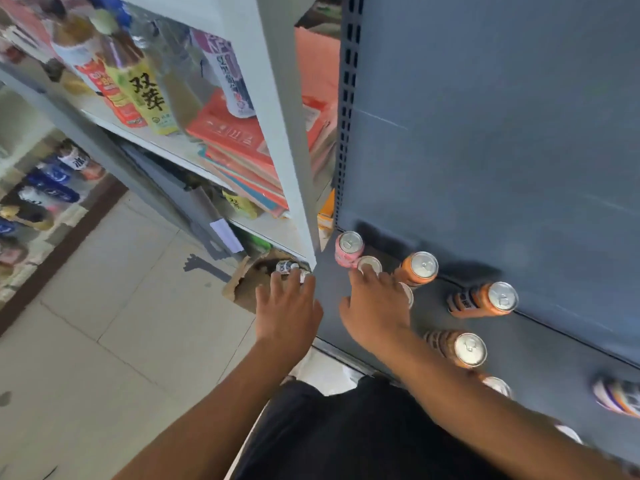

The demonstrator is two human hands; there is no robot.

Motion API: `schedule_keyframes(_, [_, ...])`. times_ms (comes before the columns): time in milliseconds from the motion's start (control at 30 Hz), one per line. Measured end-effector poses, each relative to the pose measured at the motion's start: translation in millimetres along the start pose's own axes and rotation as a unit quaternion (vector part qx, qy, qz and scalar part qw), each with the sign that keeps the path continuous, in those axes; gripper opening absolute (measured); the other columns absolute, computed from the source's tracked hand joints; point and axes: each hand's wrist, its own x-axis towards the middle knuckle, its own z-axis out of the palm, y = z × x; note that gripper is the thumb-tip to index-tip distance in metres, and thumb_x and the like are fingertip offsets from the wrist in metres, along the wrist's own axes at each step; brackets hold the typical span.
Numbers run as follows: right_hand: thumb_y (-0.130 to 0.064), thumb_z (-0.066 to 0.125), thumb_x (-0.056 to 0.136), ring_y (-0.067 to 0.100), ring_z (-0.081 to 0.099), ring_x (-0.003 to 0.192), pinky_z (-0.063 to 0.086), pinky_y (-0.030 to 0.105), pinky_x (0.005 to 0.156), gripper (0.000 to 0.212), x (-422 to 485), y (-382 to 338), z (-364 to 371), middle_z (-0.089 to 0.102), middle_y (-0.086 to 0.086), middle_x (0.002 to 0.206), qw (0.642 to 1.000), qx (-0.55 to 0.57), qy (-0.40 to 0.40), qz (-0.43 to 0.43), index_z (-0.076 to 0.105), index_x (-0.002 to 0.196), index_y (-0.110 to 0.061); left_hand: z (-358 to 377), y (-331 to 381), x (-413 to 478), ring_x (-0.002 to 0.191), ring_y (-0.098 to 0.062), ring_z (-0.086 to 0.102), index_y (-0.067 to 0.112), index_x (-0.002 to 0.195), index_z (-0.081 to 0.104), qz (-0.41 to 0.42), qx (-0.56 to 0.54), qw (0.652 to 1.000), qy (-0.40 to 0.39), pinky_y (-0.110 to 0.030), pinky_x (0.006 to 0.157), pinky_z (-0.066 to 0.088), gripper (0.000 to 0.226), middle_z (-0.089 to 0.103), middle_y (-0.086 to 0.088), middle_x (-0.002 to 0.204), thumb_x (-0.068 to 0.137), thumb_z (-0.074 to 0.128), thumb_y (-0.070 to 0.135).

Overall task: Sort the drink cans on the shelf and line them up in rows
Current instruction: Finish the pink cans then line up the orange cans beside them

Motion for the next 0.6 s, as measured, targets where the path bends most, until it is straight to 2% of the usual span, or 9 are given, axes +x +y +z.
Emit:
schedule_keyframes(100, [-0.037,0.042,0.096,0.032,0.046,0.125,0.041,0.041,0.095,0.05,-4,-9,14,0.039,0.007,0.147,0.996,0.036,-0.024,0.073,0.039,0.141,-0.016,5,-8,29,0.139,-0.033,0.029,0.022,0.144,0.028,0.068,0.024,0.997,-0.008,-0.048,0.106,0.036,0.048,0.029,-0.002,0.154,0.101,0.033,0.043])
schedule_keyframes(267, [-0.033,0.042,0.094,0.03,0.049,0.124,0.039,0.038,0.095,0.049,-10,-22,38,0.045,0.006,0.143,0.977,0.104,-0.044,0.183,0.038,0.14,-0.017,14,-10,75,0.133,-0.036,0.038,0.016,0.143,0.032,0.178,0.003,0.984,-0.002,-0.047,0.099,0.042,0.053,0.037,-0.007,0.149,0.097,0.043,0.04])
schedule_keyframes(367, [-0.032,0.042,0.095,0.029,0.052,0.118,0.04,0.039,0.092,0.046,-7,-29,49,0.05,0.004,0.137,0.962,0.144,-0.051,0.226,0.039,0.138,-0.017,25,-2,101,0.127,-0.035,0.042,0.012,0.142,0.036,0.22,-0.131,0.967,-0.005,-0.048,0.096,0.043,0.054,0.045,-0.011,0.141,0.095,0.053,0.034])
schedule_keyframes(467, [-0.03,0.042,0.096,0.029,0.053,0.116,0.04,0.037,0.09,0.045,0,-32,60,0.051,0.004,0.136,0.942,0.196,-0.054,0.265,0.038,0.138,-0.017,42,9,123,0.128,-0.034,0.045,0.015,0.149,0.029,0.148,-0.326,0.931,-0.063,-0.048,0.099,0.044,0.067,0.046,-0.012,0.144,0.091,0.06,0.027])
schedule_keyframes(533, [-0.029,0.042,0.095,0.03,0.053,0.115,0.041,0.038,0.09,0.046,4,-34,69,0.053,0.004,0.135,0.924,0.238,-0.057,0.293,0.037,0.14,-0.018,54,18,136,0.117,-0.034,0.054,0.023,0.149,0.023,0.064,-0.413,0.902,-0.109,-0.046,0.097,0.047,0.074,0.051,-0.01,0.14,0.086,0.06,0.029])
schedule_keyframes(600, [-0.03,0.042,0.096,0.03,0.054,0.117,0.042,0.039,0.092,0.051,8,-34,79,0.052,0.004,0.14,0.909,0.268,-0.062,0.312,0.033,0.145,-0.02,66,26,147,0.111,-0.03,0.057,0.027,0.149,0.019,-0.022,-0.506,0.853,-0.128,-0.041,0.095,0.046,0.078,0.053,-0.004,0.135,0.085,0.063,0.028])
